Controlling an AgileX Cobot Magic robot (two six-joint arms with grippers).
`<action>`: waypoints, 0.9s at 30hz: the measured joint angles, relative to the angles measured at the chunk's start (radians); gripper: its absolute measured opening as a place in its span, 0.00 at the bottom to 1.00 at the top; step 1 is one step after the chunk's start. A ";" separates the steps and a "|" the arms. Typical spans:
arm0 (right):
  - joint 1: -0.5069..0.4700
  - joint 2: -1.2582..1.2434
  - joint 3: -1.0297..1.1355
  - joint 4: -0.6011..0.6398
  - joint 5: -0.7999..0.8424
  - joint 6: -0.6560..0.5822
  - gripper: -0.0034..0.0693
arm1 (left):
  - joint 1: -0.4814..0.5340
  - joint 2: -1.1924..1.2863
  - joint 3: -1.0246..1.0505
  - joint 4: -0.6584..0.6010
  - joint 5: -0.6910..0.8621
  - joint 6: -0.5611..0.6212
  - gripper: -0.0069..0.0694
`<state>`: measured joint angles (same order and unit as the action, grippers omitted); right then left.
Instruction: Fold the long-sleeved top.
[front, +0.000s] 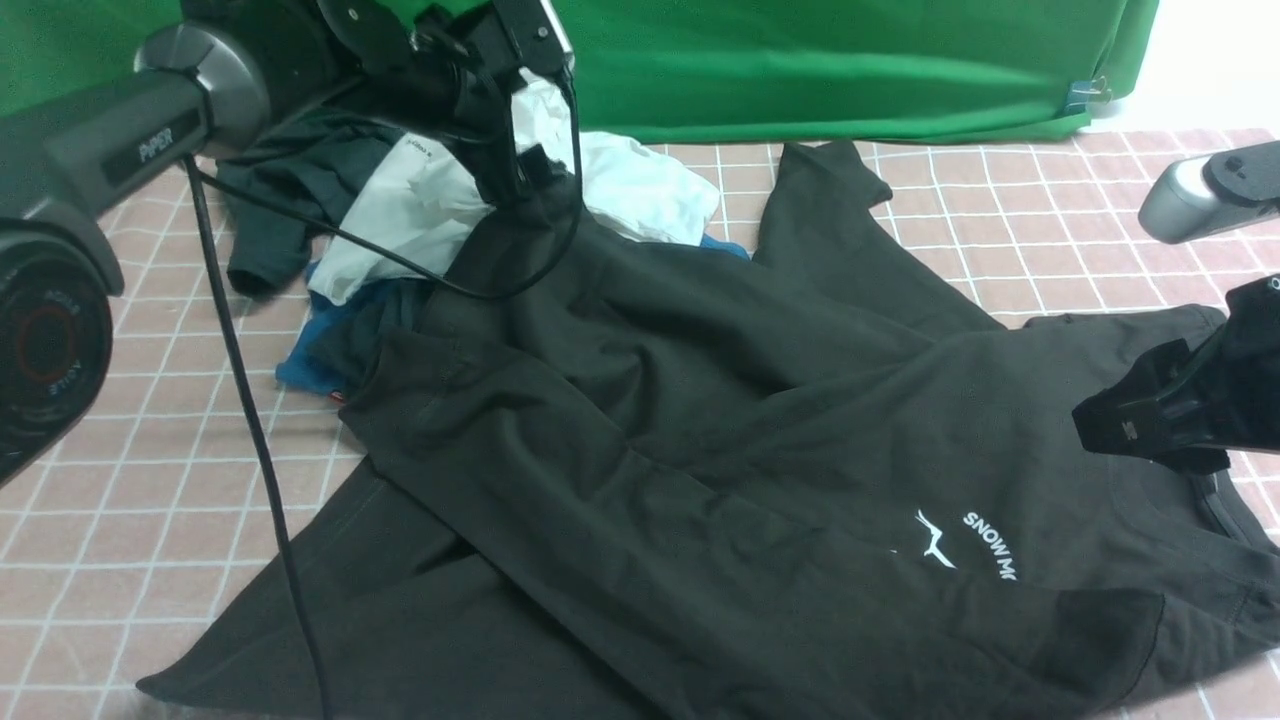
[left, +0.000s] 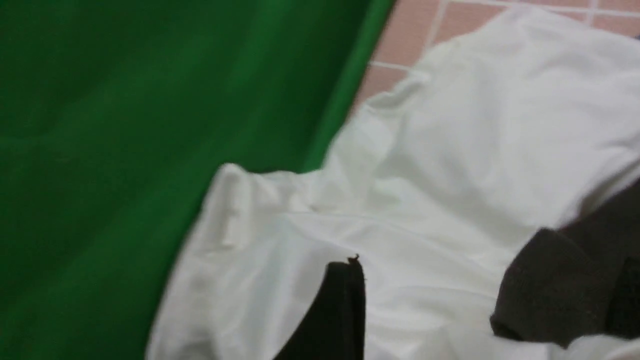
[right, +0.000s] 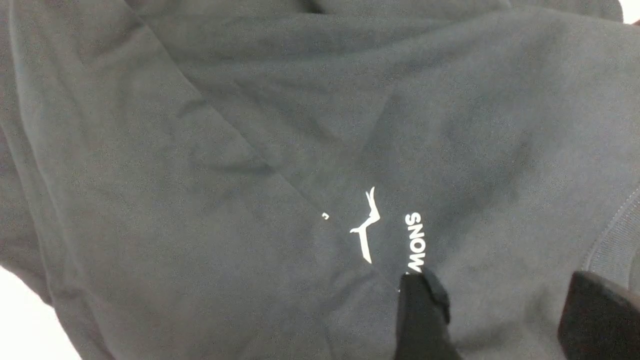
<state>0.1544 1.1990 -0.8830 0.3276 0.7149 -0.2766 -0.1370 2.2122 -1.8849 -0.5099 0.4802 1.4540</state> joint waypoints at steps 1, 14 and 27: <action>0.000 0.000 0.000 0.000 0.000 -0.001 0.61 | 0.004 -0.002 0.000 0.003 -0.004 0.000 0.94; 0.000 0.000 0.001 0.000 -0.011 -0.007 0.61 | 0.016 0.056 0.000 -0.094 0.181 0.015 0.91; 0.000 0.000 0.001 0.000 -0.011 -0.009 0.61 | -0.013 0.066 0.000 -0.101 0.194 0.055 0.82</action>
<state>0.1544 1.1990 -0.8818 0.3276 0.7034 -0.2858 -0.1499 2.2787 -1.8849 -0.6110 0.6738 1.5092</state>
